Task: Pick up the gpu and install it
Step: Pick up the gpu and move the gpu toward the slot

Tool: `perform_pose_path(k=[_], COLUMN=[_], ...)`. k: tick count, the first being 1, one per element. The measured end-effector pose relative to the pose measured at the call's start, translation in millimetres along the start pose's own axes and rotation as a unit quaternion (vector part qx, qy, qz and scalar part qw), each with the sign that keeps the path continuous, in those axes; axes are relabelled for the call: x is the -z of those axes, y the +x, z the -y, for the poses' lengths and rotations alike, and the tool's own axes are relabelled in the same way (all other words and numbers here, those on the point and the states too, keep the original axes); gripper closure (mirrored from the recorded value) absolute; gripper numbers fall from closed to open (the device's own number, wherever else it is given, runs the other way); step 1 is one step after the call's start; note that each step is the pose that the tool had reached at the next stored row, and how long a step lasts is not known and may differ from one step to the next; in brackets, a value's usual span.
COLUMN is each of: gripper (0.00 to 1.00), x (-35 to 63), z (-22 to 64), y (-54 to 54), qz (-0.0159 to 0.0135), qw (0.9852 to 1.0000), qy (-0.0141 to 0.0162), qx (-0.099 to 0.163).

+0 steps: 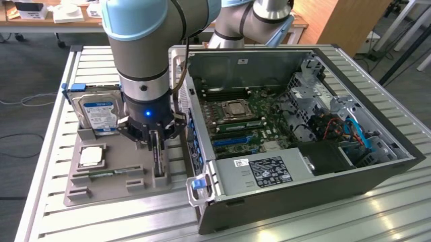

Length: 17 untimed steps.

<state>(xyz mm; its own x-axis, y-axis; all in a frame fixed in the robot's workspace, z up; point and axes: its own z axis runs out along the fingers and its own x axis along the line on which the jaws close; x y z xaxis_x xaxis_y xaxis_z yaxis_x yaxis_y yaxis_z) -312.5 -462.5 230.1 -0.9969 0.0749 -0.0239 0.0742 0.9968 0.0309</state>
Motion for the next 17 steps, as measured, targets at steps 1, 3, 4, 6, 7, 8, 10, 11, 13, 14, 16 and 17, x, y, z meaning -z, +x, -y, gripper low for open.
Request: perform_pose_path(k=[1, 3, 4, 6, 7, 8, 10, 11, 13, 14, 16, 17], gripper=[0.67, 0.67, 0.67, 0.67, 0.67, 0.67, 0.67, 0.67, 0.67, 0.67, 0.67, 0.67], x=[0.0, -0.2, -0.1, 0.0, 0.0, -0.1, -0.8, -1.0, -1.5, -1.7, -1.9, -1.9], z=[0.0, -0.1, -0.1, -0.1, 0.0, -0.1, -0.1, 0.0, 0.0, 0.0, 0.0, 0.0], y=[0.0, -0.4, -0.5, -0.6, -0.6, -0.6, -0.7, -0.6, -0.6, -0.6, -0.6, -0.6], qz=[0.0, 0.0001, 0.0001, 0.0, 0.0, 0.0, 0.0, 0.0, 0.0, 0.0, 0.0, 0.0], qw=[1.0, 1.0, 1.0, 1.0, 1.0, 1.0, 1.0, 1.0, 1.0, 1.0, 1.0, 1.0], qy=[0.0, -0.0002, -0.0001, 0.0, 0.0, 0.0, 0.0, 0.0, 0.0, 0.0, 0.0, 0.0], qx=[0.0, 0.0, 0.0, 0.0, 0.0, 0.0, 0.0, 0.0, 0.0, 0.0, 0.0, 0.0])
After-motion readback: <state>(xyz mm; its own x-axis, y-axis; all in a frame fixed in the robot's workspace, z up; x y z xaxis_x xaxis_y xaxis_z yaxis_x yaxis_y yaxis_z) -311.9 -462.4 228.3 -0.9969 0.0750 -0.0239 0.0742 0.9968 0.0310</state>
